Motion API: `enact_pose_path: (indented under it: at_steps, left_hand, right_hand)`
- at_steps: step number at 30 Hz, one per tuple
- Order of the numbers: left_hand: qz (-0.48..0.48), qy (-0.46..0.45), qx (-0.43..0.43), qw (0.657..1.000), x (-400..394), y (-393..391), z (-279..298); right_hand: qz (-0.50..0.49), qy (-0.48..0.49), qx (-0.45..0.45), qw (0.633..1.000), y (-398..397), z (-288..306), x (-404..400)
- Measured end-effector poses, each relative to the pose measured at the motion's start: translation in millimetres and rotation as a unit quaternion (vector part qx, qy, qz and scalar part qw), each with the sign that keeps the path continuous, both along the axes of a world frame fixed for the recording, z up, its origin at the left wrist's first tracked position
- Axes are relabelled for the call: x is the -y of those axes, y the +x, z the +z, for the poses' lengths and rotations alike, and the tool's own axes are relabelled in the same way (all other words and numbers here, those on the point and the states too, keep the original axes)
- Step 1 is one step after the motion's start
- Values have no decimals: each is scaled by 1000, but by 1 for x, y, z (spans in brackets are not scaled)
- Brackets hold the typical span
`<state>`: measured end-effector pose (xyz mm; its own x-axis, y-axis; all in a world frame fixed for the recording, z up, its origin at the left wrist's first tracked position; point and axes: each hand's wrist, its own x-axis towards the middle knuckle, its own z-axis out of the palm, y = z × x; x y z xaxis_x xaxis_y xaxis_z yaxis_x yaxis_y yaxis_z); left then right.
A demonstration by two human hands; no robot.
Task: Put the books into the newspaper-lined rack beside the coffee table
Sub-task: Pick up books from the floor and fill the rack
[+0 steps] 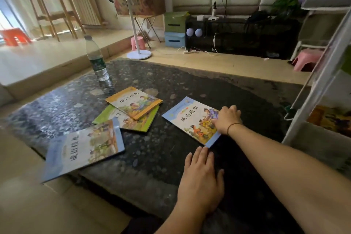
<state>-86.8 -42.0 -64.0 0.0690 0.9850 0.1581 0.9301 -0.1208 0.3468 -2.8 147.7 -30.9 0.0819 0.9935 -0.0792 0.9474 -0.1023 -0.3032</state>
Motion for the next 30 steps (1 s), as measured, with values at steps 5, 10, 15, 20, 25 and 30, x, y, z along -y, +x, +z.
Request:
enact_pose_path:
  at_steps: [5,10,15,20,25,30]
  left_hand:
    - [23,23,68,997,2,1,3]
    - [191,76,360,910,6,-2,25]
    - [218,-64,671,706,3,1,42]
    - [88,-87,745,655,35,7,57]
    - [-23,-113,765,634,53,19,77]
    - [-124,-97,701,695,48,61,111]
  right_hand:
    - [-25,61,-158,985,13,26,22]
    - [-43,98,-327,939,42,53,88]
    - [-49,78,-511,855,71,50,174]
    - [49,28,-460,886,111,67,222]
    - [128,226,-269,927,151,133,233]
    - [203,389,147,887,184,217,228]
